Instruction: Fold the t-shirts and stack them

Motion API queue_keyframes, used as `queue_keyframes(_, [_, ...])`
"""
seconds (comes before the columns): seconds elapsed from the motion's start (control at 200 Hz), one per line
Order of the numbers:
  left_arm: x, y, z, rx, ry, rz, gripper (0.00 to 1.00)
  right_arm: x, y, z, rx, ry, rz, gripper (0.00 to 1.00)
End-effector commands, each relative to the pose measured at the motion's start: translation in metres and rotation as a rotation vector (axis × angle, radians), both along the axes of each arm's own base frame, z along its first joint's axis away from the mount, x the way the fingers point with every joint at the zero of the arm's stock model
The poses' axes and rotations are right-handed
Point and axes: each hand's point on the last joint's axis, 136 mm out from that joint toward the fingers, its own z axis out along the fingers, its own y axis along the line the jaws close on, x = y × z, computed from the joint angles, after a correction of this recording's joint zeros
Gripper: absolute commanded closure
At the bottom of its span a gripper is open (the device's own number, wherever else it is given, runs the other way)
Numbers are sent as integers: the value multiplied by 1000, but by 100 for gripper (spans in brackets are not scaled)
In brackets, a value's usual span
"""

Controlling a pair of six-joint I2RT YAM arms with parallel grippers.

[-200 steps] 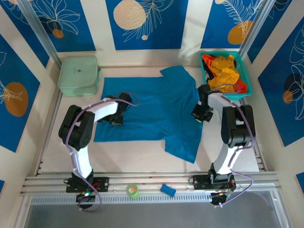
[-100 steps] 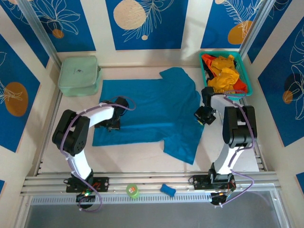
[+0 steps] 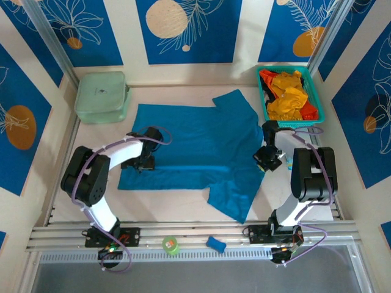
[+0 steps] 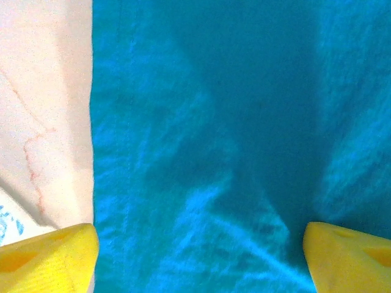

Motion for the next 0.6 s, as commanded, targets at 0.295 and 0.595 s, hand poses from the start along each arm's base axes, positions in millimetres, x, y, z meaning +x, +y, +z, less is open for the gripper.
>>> queue_keyframes(0.295, [-15, 12, 96, -28, -101, -14, 7, -32, 48, 70, -34, -74, 371, 100])
queue_keyframes(0.595, [-19, -4, 23, -87, 20, 4, 44, -83, 85, 12, 3, 116, 434, 100])
